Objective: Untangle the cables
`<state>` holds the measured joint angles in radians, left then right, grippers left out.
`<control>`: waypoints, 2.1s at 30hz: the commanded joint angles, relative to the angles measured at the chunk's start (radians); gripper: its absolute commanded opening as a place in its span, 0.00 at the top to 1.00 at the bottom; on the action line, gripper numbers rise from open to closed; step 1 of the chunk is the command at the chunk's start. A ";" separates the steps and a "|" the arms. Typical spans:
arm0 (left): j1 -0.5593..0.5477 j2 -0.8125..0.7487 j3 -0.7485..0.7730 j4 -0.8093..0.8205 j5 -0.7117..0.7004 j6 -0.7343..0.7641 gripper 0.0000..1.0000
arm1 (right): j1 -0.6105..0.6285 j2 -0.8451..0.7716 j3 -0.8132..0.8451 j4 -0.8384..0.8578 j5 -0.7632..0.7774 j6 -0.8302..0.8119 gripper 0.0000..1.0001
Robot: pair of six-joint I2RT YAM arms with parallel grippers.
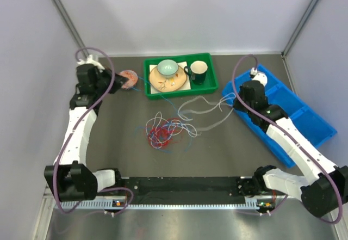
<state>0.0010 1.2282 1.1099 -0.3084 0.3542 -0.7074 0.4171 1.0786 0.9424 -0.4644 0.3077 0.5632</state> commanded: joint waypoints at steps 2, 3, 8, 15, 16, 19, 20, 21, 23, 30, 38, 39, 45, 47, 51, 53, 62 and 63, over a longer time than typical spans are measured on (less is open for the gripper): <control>0.169 -0.084 0.077 -0.078 -0.032 -0.014 1.00 | -0.037 -0.084 -0.007 0.021 0.001 0.007 1.00; 0.180 -0.087 0.080 -0.105 -0.099 -0.023 1.00 | -0.050 -0.106 -0.002 0.010 0.002 0.007 1.00; 0.237 -0.069 0.074 -0.143 -0.167 -0.058 1.00 | -0.054 -0.181 0.113 -0.048 -0.022 -0.028 1.00; 0.260 -0.036 0.013 -0.141 -0.169 -0.072 1.00 | -0.054 -0.238 0.331 -0.095 -0.096 -0.072 1.00; 0.258 -0.035 -0.013 -0.130 -0.167 -0.066 1.00 | -0.054 -0.240 0.346 -0.097 -0.102 -0.077 1.00; 0.255 -0.018 -0.067 -0.110 -0.147 -0.061 1.00 | -0.054 -0.227 0.302 -0.099 -0.102 -0.072 1.00; 0.251 -0.007 -0.080 -0.101 -0.133 -0.058 1.00 | -0.054 -0.217 0.280 -0.099 -0.108 -0.065 1.00; 0.249 0.000 -0.106 -0.097 -0.121 -0.050 1.00 | -0.054 -0.212 0.257 -0.092 -0.113 -0.057 1.00; 0.232 0.020 -0.122 -0.118 -0.121 -0.026 1.00 | -0.054 -0.201 0.185 -0.082 -0.128 -0.031 1.00; 0.142 0.067 -0.144 -0.149 -0.120 0.035 0.72 | -0.054 -0.190 0.073 -0.049 -0.162 0.006 1.00; -0.094 0.074 -0.045 -0.169 -0.218 0.123 0.11 | -0.054 -0.195 0.090 -0.053 -0.160 0.001 1.00; -0.123 0.080 -0.018 -0.170 -0.221 0.140 0.10 | -0.054 -0.194 0.090 -0.051 -0.160 0.000 1.00; -0.367 0.152 0.068 -0.227 -0.250 0.288 0.08 | -0.055 -0.197 0.088 -0.051 -0.160 0.003 1.00; -0.450 0.185 0.080 -0.242 -0.276 0.333 0.10 | -0.054 -0.197 0.088 -0.051 -0.157 0.001 1.00; -0.577 0.235 0.117 -0.274 -0.331 0.393 0.15 | -0.054 -0.200 0.084 -0.051 -0.159 0.004 1.00; -0.645 0.267 0.123 -0.275 -0.345 0.407 0.17 | -0.054 -0.201 0.082 -0.051 -0.159 0.003 1.00; -0.753 0.485 0.237 -0.227 -0.377 0.336 0.27 | -0.054 -0.218 0.070 -0.053 -0.148 0.004 1.00; -0.762 0.504 0.249 -0.228 -0.379 0.333 0.27 | -0.054 -0.221 0.068 -0.054 -0.148 0.003 1.00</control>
<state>-0.7280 1.6676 1.2755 -0.5629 -0.0017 -0.3496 0.3706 0.8917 0.9890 -0.5613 0.1547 0.5613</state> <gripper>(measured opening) 0.739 0.008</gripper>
